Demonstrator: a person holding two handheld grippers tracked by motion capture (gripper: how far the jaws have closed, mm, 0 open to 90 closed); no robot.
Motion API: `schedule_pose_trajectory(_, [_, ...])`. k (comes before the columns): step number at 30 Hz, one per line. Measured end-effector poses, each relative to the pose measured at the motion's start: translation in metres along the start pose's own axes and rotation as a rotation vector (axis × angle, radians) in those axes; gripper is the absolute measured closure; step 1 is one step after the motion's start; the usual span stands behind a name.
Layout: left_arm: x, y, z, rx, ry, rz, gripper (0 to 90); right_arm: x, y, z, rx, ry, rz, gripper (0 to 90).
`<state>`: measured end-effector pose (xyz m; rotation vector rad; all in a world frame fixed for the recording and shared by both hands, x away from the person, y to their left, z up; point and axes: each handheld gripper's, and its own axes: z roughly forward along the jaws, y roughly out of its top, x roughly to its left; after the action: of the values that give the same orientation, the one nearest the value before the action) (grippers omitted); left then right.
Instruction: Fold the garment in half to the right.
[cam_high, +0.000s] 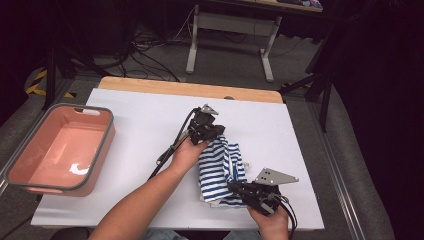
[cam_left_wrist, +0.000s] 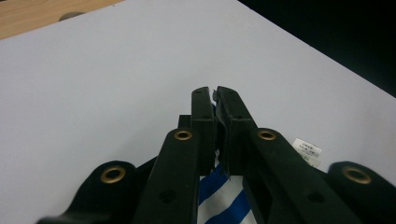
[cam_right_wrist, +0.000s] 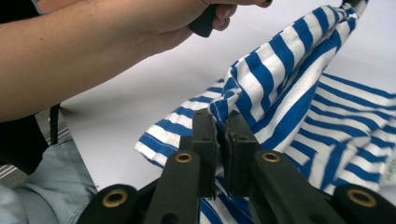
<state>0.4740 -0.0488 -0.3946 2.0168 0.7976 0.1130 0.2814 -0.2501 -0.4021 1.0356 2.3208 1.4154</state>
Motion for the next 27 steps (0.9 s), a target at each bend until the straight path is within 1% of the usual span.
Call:
schedule_pose_trajectory(3, [-0.001, 0.001, 0.006, 0.010, -0.003, -0.007, 85.7, -0.005, -0.005, -0.002, 0.010, -0.005, 0.019, 84.8])
schedule_pose_trajectory(5, [-0.002, 0.002, 0.009, 0.018, -0.003, -0.005, 85.7, -0.009, -0.009, -0.002, 0.017, -0.004, 0.032, 84.7])
schedule_pose_trajectory(7, [-0.004, 0.002, 0.013, 0.021, 0.006, 0.001, 85.6, -0.012, -0.012, -0.002, 0.022, -0.001, 0.047, 84.6])
schedule_pose_trajectory(13, [-0.006, 0.001, 0.020, 0.044, 0.016, 0.002, 85.5, -0.017, -0.017, -0.001, 0.038, 0.000, 0.064, 84.4])
schedule_pose_trajectory(15, [-0.006, 0.001, 0.023, 0.049, 0.014, -0.004, 85.2, -0.019, -0.018, -0.001, 0.040, -0.002, 0.072, 84.2])
schedule_pose_trajectory(17, [-0.007, 0.001, 0.027, 0.049, 0.004, -0.009, 85.1, -0.021, -0.020, -0.002, 0.043, -0.004, 0.087, 84.1])
schedule_pose_trajectory(20, [-0.010, 0.002, 0.031, 0.056, 0.008, 0.007, 84.8, -0.023, -0.023, -0.004, 0.046, -0.011, 0.099, 83.5])
schedule_pose_trajectory(22, [-0.011, 0.003, 0.033, 0.060, 0.000, 0.007, 84.1, -0.024, -0.025, -0.005, 0.051, -0.012, 0.107, 82.8])
schedule_pose_trajectory(23, [-0.011, 0.003, 0.033, 0.057, -0.009, 0.006, 82.5, -0.025, -0.026, -0.006, 0.057, -0.018, 0.109, 81.3])
schedule_pose_trajectory(24, [-0.012, 0.003, 0.032, 0.053, -0.029, 0.008, 79.6, -0.025, -0.026, -0.007, 0.061, -0.024, 0.111, 77.7])
schedule_pose_trajectory(26, [-0.015, 0.005, 0.023, 0.023, -0.060, 0.018, 65.9, -0.028, -0.027, -0.011, 0.079, -0.046, 0.113, 67.8])
schedule_pose_trajectory(27, [-0.017, 0.005, 0.018, 0.002, -0.063, 0.029, 60.8, -0.029, -0.026, -0.015, 0.085, -0.068, 0.115, 65.7])
